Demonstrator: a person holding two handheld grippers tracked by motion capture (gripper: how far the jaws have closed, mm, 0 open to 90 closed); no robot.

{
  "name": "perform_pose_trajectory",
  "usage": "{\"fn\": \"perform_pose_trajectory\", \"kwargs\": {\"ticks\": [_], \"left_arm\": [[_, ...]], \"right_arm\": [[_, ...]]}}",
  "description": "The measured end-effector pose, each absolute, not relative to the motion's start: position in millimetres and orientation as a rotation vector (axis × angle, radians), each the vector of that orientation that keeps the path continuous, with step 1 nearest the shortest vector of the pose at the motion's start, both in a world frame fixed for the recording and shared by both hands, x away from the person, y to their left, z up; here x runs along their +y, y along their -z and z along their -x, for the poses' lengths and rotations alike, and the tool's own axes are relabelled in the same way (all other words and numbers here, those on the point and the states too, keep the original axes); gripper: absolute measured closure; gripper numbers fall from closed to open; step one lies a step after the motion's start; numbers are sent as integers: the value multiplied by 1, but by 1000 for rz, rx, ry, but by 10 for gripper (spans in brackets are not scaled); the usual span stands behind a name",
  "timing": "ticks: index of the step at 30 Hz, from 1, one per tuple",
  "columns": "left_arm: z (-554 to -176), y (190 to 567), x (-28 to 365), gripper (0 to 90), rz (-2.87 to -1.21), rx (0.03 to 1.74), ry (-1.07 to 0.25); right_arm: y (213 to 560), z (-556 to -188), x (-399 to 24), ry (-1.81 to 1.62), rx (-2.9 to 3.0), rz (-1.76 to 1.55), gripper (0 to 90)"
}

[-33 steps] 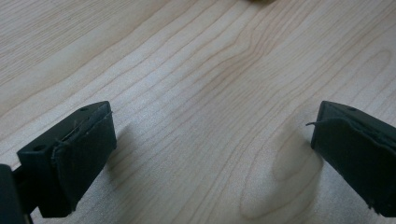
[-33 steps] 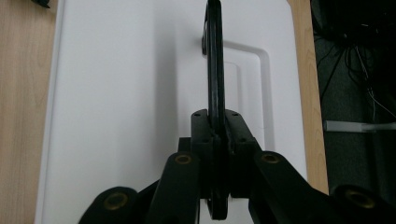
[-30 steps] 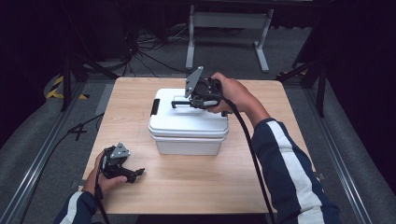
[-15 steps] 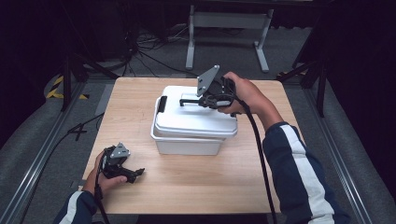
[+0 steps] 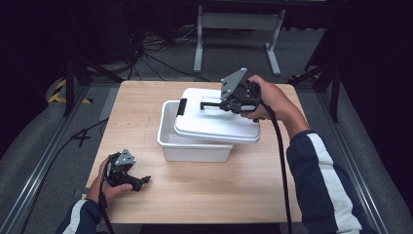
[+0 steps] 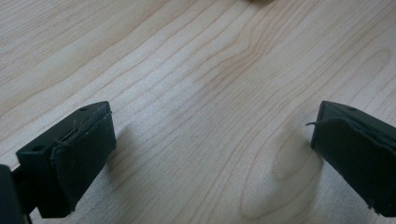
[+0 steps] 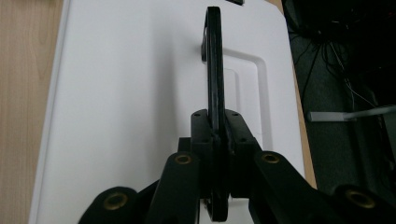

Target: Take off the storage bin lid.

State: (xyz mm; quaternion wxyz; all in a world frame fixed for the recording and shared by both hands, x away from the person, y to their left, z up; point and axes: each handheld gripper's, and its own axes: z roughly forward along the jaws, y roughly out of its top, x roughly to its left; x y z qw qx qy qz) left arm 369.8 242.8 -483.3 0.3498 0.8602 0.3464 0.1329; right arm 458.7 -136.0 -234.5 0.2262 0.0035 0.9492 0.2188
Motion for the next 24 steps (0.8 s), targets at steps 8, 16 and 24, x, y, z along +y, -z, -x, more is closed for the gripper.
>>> {"fn": "perform_pose_trajectory", "kwargs": {"ticks": [8,16,24], "left_arm": [[-369,483,243,5,-2226,904,-345],[-369,483,243,5,-2225,910,-341],[-369,483,243,5,-2226,910,-341]], "right_arm": [[222,-456,-166,-620,2581,-66,848],[218,-457,-207,-620,2564,-158,847],[217,-456,-243,-608,2520,-239,847]]}}
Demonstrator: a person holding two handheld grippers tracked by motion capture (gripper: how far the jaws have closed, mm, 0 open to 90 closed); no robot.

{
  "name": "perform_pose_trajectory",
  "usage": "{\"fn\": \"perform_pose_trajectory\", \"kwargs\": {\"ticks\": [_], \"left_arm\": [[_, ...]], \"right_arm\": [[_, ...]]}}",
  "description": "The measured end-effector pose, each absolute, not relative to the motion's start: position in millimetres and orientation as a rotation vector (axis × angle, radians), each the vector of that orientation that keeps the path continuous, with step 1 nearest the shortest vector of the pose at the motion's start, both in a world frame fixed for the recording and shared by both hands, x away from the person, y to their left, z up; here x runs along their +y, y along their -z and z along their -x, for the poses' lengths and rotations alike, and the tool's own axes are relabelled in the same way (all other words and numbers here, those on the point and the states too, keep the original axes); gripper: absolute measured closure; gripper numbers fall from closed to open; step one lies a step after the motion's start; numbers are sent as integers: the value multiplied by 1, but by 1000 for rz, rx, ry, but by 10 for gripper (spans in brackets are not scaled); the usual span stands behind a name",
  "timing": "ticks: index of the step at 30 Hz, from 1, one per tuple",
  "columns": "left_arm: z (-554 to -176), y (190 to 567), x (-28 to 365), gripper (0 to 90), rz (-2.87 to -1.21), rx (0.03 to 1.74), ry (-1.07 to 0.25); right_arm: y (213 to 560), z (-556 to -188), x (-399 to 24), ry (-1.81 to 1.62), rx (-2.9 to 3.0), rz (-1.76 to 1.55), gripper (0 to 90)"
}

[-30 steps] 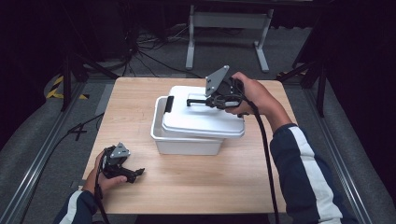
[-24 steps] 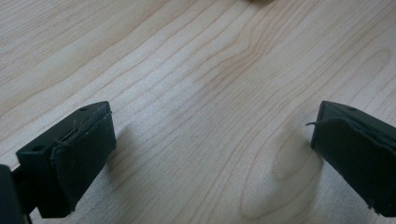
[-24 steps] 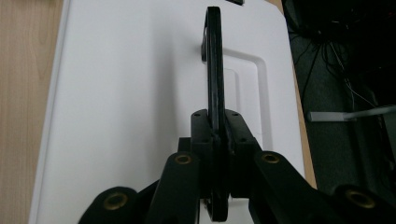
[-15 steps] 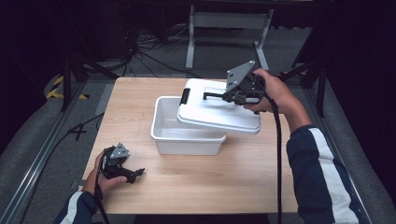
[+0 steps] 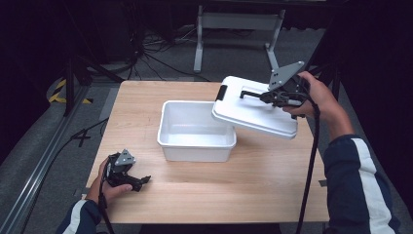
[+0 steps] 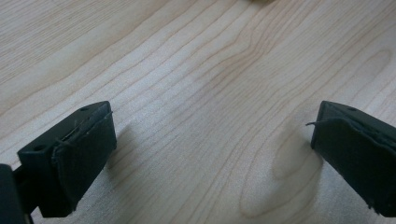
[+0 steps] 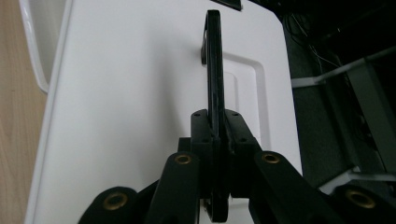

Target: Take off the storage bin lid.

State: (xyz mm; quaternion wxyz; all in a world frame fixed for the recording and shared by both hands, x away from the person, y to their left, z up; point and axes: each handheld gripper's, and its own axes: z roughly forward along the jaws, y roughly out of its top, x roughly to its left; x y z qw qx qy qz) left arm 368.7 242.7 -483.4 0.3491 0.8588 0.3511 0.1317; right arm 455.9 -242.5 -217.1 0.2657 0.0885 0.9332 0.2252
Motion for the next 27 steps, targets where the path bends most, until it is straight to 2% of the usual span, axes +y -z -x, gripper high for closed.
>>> {"fn": "perform_pose_trajectory", "kwargs": {"ticks": [12,27], "left_arm": [[-369,483,243,5,-2229,909,-342],[-369,483,243,5,-2229,909,-342]], "right_arm": [[215,-450,-291,-619,2487,-346,847],[239,-458,-327,-599,2487,-468,847]]}}
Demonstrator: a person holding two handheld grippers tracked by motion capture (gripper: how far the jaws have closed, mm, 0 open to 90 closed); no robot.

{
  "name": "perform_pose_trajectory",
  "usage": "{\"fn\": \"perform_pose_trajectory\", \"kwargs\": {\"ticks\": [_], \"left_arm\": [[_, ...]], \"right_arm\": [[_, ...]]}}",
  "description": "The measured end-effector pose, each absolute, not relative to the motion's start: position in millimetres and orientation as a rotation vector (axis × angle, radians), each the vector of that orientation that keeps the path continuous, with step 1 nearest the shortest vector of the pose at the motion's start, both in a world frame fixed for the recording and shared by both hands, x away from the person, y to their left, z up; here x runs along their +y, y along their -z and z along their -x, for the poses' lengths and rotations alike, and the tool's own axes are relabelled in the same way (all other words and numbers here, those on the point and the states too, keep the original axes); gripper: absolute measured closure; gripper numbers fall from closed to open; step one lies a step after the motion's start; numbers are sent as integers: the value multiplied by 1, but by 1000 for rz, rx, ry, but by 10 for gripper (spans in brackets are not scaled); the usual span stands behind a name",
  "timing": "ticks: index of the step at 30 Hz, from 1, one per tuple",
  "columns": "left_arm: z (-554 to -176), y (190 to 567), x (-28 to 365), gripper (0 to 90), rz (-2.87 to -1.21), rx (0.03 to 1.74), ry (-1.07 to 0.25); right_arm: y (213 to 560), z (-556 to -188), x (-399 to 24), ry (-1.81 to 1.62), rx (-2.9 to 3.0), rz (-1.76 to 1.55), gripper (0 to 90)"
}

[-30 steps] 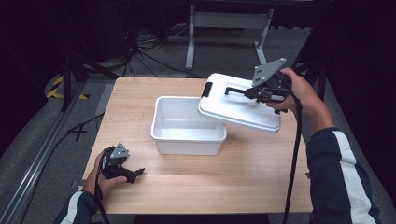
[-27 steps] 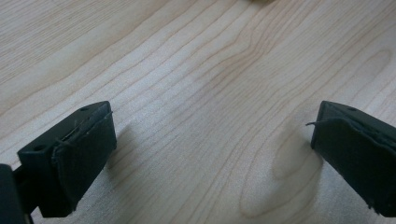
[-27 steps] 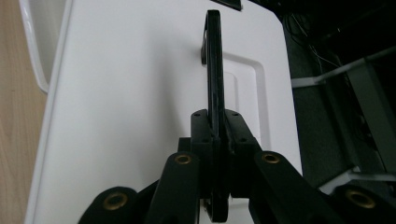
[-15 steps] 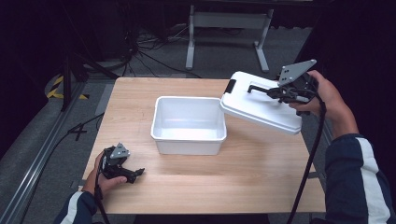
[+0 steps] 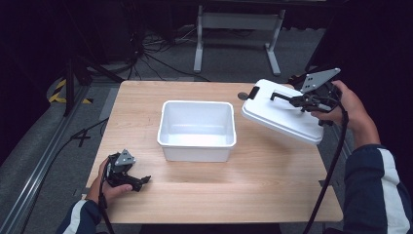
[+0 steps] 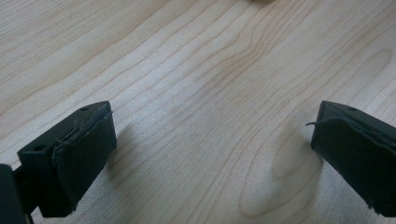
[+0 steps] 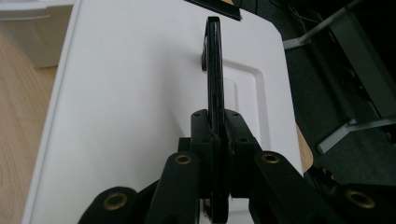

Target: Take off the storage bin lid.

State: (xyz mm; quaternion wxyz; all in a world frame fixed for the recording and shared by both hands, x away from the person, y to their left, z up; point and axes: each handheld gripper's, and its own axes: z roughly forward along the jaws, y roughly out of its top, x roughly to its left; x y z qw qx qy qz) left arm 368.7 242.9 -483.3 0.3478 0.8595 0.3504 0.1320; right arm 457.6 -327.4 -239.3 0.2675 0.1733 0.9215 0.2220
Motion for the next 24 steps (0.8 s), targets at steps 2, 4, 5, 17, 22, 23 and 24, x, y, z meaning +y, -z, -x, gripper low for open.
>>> {"fn": "perform_pose_trajectory", "kwargs": {"ticks": [2,4,5,17,22,23,24], "left_arm": [[-369,483,243,5,-2229,909,-342],[-369,483,243,5,-2229,908,-342],[-369,483,243,5,-2229,908,-343],[-369,483,243,5,-2229,909,-342],[-369,483,243,5,-2229,908,-343],[-369,483,243,5,-2229,909,-342],[-369,483,243,5,-2230,909,-341]], "right_arm": [[244,-459,-329,-594,2492,-473,847],[249,-462,-330,-588,2494,-479,847],[253,-464,-331,-589,2499,-486,847],[283,-477,-330,-581,2530,-530,848],[295,-483,-328,-586,2533,-549,848],[298,-484,-327,-586,2540,-551,847],[300,-485,-327,-589,2542,-550,848]]}}
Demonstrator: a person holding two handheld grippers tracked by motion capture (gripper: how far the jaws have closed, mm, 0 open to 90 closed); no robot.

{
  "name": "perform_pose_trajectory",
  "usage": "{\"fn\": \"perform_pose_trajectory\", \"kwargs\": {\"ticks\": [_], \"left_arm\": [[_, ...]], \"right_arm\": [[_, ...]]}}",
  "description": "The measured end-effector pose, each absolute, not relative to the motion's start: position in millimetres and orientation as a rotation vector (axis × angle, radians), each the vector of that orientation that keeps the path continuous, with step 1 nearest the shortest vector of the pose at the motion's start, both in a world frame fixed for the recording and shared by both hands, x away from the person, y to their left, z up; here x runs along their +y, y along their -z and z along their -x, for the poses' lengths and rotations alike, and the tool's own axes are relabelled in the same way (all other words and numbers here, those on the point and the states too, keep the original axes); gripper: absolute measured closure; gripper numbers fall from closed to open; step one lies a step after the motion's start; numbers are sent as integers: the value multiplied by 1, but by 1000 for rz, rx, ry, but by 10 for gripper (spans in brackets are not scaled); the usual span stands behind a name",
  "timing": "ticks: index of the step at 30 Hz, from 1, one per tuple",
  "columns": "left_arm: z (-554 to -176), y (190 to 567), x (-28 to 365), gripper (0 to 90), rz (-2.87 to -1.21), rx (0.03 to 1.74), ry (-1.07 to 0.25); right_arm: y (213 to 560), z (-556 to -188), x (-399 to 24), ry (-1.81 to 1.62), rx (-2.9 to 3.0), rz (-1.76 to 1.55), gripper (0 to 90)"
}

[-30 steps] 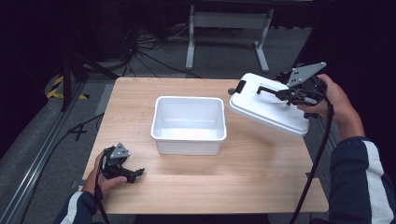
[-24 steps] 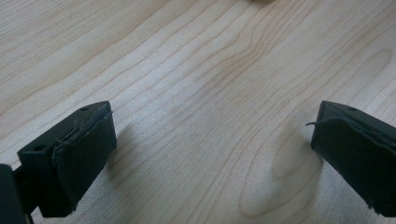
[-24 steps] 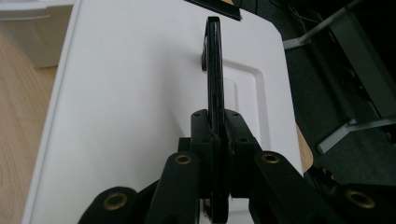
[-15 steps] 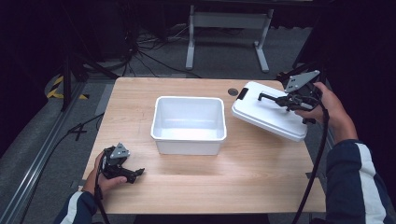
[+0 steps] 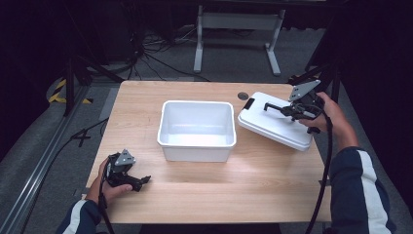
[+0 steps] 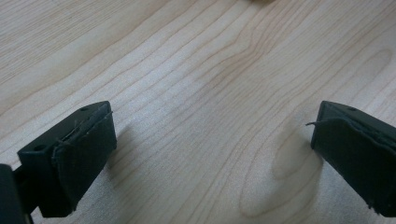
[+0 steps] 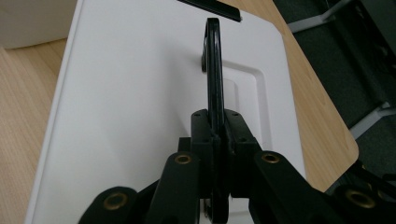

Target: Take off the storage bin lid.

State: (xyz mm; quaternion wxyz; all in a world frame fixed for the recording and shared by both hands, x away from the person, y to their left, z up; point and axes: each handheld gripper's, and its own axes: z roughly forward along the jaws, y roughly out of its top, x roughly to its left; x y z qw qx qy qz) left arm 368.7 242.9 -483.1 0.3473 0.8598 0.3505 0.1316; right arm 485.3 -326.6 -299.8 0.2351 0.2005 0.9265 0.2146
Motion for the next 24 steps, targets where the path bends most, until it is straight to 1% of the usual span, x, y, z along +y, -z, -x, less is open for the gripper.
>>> {"fn": "perform_pose_trajectory", "kwargs": {"ticks": [24], "left_arm": [[-369,483,243,5,-2233,907,-339]], "right_arm": [[365,-506,-319,-580,2602,-639,847]]}}
